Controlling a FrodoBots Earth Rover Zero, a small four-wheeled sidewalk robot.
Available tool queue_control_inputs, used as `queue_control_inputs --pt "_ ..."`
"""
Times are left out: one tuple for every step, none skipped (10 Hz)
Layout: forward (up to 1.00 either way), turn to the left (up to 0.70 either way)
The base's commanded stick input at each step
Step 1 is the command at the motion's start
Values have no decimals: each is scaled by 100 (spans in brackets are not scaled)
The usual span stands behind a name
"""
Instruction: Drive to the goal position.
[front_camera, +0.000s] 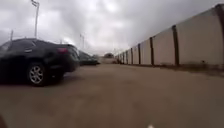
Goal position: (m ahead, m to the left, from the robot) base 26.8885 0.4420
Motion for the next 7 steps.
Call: queue_control_inputs --pt "50 0" --pt "50 0" --pt "50 0" --pt "50 0" --pt "50 0" --pt "50 0" --pt "50 0"
